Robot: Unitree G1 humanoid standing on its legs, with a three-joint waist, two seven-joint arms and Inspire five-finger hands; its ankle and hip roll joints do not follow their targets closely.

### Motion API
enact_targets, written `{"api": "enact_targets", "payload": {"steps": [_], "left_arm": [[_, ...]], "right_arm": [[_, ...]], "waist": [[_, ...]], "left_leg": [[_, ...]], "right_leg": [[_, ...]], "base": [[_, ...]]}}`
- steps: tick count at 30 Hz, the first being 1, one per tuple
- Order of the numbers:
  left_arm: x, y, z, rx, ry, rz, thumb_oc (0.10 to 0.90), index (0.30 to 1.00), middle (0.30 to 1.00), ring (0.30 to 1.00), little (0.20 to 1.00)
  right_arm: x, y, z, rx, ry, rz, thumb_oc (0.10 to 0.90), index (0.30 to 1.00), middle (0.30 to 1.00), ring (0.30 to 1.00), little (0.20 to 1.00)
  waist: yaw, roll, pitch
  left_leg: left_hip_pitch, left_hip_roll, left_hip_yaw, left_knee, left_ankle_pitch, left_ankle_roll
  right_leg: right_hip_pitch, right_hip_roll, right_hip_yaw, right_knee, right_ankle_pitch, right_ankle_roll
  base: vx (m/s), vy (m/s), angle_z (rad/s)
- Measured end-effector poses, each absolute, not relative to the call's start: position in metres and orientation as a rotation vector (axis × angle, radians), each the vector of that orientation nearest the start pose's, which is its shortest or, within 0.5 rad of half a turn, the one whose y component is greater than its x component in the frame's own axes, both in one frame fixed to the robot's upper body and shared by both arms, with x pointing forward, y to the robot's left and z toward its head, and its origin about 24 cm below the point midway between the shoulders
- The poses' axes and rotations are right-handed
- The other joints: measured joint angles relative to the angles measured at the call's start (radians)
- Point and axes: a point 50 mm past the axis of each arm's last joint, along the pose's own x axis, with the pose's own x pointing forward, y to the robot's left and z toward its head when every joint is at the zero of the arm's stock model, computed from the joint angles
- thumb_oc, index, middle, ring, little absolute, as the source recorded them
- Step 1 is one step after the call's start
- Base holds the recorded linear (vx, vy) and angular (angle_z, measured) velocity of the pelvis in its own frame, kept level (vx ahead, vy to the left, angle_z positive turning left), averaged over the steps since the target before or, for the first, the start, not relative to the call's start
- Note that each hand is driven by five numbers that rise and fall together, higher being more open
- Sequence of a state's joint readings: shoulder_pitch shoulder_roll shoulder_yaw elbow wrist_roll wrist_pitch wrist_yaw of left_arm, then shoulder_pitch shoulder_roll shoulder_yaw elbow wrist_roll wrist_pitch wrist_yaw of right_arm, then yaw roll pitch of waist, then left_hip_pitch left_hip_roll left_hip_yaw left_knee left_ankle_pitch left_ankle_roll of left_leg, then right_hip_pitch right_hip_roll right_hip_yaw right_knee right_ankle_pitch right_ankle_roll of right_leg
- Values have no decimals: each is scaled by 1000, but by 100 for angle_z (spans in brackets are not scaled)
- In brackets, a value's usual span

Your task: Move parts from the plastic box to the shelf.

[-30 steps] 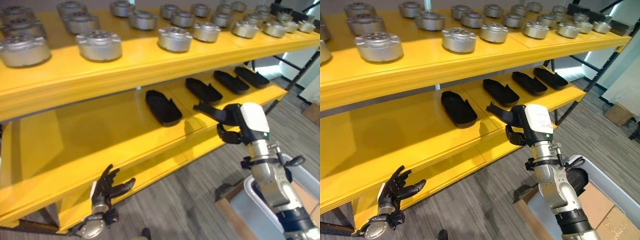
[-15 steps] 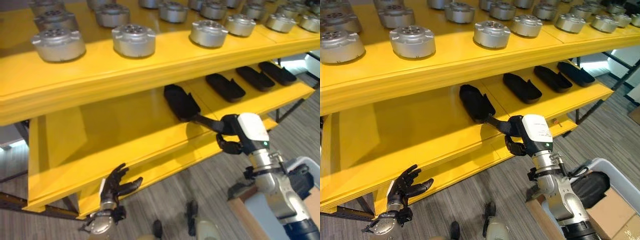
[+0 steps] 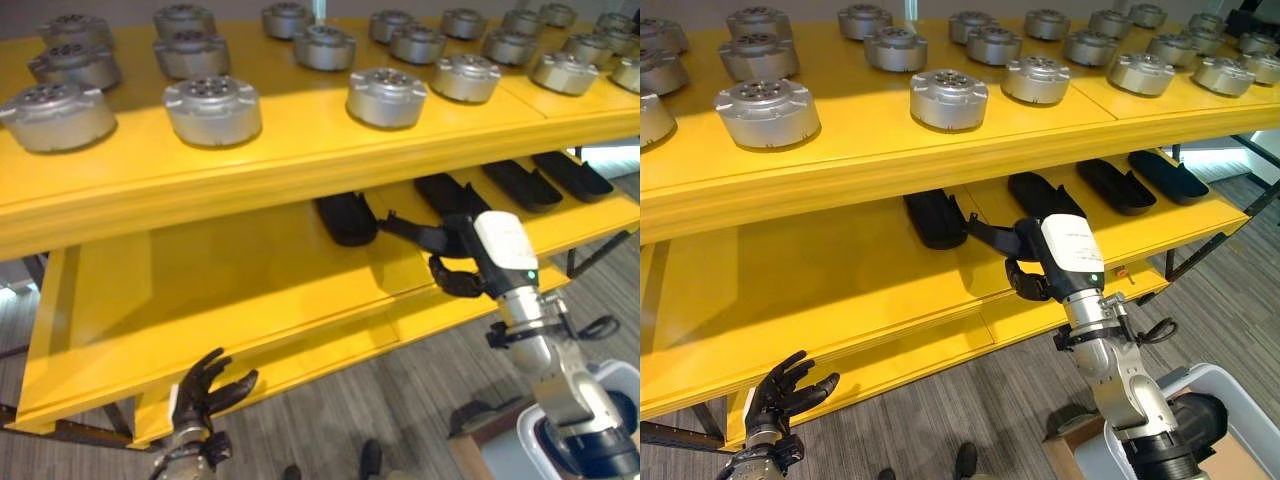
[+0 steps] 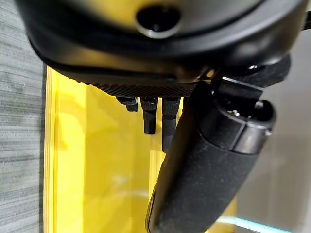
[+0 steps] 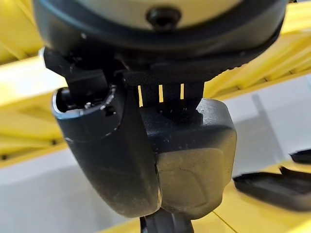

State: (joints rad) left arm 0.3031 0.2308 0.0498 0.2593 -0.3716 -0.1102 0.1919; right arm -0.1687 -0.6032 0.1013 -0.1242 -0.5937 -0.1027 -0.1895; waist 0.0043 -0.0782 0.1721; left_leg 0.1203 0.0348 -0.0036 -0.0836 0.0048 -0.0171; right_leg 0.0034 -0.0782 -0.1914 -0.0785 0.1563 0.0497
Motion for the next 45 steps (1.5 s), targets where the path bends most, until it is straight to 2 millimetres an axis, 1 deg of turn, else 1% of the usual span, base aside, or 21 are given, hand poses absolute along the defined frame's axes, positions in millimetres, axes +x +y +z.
{"api": "enact_targets", "payload": {"steps": [4,9,13,21,25,28,31,32,33,34,35,36,37,38,39,40,41,42,43,44,45], "left_arm": [[155,241,-55,-93,421,406,900,1000,1000,1000,1000],[155,239,-56,-97,424,399,900,1000,1000,1000,1000],[157,235,-56,-100,422,387,900,1000,1000,1000,1000],[157,235,-56,-110,421,411,900,1000,1000,1000,1000],[162,231,-55,-116,412,395,900,1000,1000,1000,1000],[166,228,-54,-122,404,379,900,1000,1000,1000,1000],[172,223,-53,-166,394,369,900,1000,1000,1000,1000],[177,220,-52,-167,386,355,900,1000,1000,1000,1000],[181,217,-51,-169,383,344,900,1000,1000,1000,1000],[183,214,-52,-167,384,329,900,1000,1000,1000,1000],[187,210,-53,-167,387,313,900,1000,1000,1000,1000],[200,202,-48,-179,364,272,900,1000,1000,1000,1000],[204,204,-45,-190,349,270,900,1000,1000,1000,1000],[203,210,-43,-182,346,283,900,1000,1000,1000,1000],[202,215,-43,-164,350,292,900,1000,1000,1000,1000],[201,217,-44,-158,354,297,900,1000,1000,1000,1000],[199,217,-45,-158,360,300,900,1000,1000,1000,1000],[196,217,-47,-158,369,302,900,1000,1000,1000,1000],[196,216,-47,-159,372,298,900,1000,1000,1000,1000],[196,215,-47,-160,372,293,900,1000,1000,1000,1000],[198,215,-45,-156,364,285,900,1000,1000,1000,1000]], "right_arm": [[276,-198,155,-1137,-554,-57,400,300,300,300,300],[273,-184,178,-1121,-685,-47,400,300,300,300,300],[274,-178,176,-1125,-693,-14,400,300,300,300,300],[277,-155,178,-1099,-748,74,400,300,300,300,300],[277,-148,172,-1041,-735,116,400,300,300,300,300],[281,-142,163,-1003,-698,153,400,300,300,300,300],[283,-141,158,-974,-677,157,400,300,300,300,300],[284,-142,157,-963,-669,153,400,300,300,300,300],[285,-143,156,-967,-662,151,400,300,300,300,300],[287,-144,155,-970,-651,146,400,300,300,300,300],[289,-146,154,-976,-644,134,400,300,300,300,300],[292,-150,155,-998,-632,119,400,300,300,300,300],[296,-147,157,-986,-630,110,400,300,300,300,300],[301,-140,156,-961,-623,111,400,300,300,300,300],[303,-135,158,-951,-626,114,400,300,300,300,300],[303,-132,160,-951,-639,120,400,300,300,300,300],[303,-130,164,-945,-657,116,400,300,300,300,300],[305,-128,169,-938,-674,112,400,300,300,300,300],[306,-127,172,-939,-686,107,400,300,300,300,300],[306,-129,175,-940,-692,95,400,300,300,300,300],[307,-130,175,-942,-691,84,400,300,300,300,300]], "waist": [[2,-8,-30],[8,-11,-35],[27,-17,-39],[29,-19,-41],[30,-25,-44],[29,-35,-49],[44,-37,-50],[46,-36,-49],[48,-34,-47],[58,-26,-42],[57,-18,-34],[47,-2,-14],[55,-8,9],[68,-23,22],[81,-33,33],[85,-34,36],[87,-27,41],[87,-11,50],[84,11,63],[74,26,69],[70,29,70]], "left_leg": [[-18,1,1,0,4,2],[-16,0,1,1,13,8],[-19,0,-2,0,12,8],[-23,2,-12,0,7,-1],[-34,7,-35,0,12,-4],[-42,14,-64,9,12,-6],[-75,22,-103,42,11,-10],[-105,22,-117,81,6,-22],[-129,22,-133,115,-10,-22],[-157,16,-142,148,6,-47],[-185,12,-139,174,15,-59],[-234,47,-63,188,8,-66],[-252,79,-21,225,5,-62],[-260,124,-27,243,4,-64],[-252,168,-31,245,5,-84],[-248,198,-32,238,3,-86],[-235,219,-48,217,7,-94],[-196,231,-84,177,16,-107],[-165,247,-70,163,13,-106],[-156,255,-26,174,5,-99],[-147,254,-10,151,-10,-150]], "right_leg": [[-22,-3,-9,6,0,1],[-17,-5,-10,7,3,2],[-13,-5,-12,5,2,1],[-10,-3,-16,0,5,-3],[-8,-1,-41,-2,3,-5],[4,5,-71,-6,-5,-10],[7,14,-108,-6,-11,-19],[5,13,-129,-6,-13,-22],[6,14,-149,-6,-17,-27],[5,19,-168,2,-20,-32],[4,21,-186,12,-28,-31],[5,1,-264,12,-42,-63],[4,-5,-281,9,-48,-76],[2,-8,-282,9,-50,-78],[-3,-8,-279,12,-51,-79],[-14,-15,-278,25,-51,-78],[-22,-22,-275,39,-52,-72],[-28,-24,-261,57,-52,-63],[-31,-28,-261,77,-53,-45],[-33,-35,-269,95,-54,-30],[-46,-48,-272,129,-54,-17]], "base": [[3,-29,9],[-2,-3,1],[-2,-1,1],[-4,-25,1],[8,-67,18],[-1,-94,27],[-65,-102,38],[-83,-34,46],[-114,-44,55],[-87,-35,67],[26,16,136],[105,73,139],[115,71,112],[87,81,28],[87,97,10],[113,169,9],[133,242,7],[131,243,4],[103,179,11],[66,144,22],[45,163,25]]}}
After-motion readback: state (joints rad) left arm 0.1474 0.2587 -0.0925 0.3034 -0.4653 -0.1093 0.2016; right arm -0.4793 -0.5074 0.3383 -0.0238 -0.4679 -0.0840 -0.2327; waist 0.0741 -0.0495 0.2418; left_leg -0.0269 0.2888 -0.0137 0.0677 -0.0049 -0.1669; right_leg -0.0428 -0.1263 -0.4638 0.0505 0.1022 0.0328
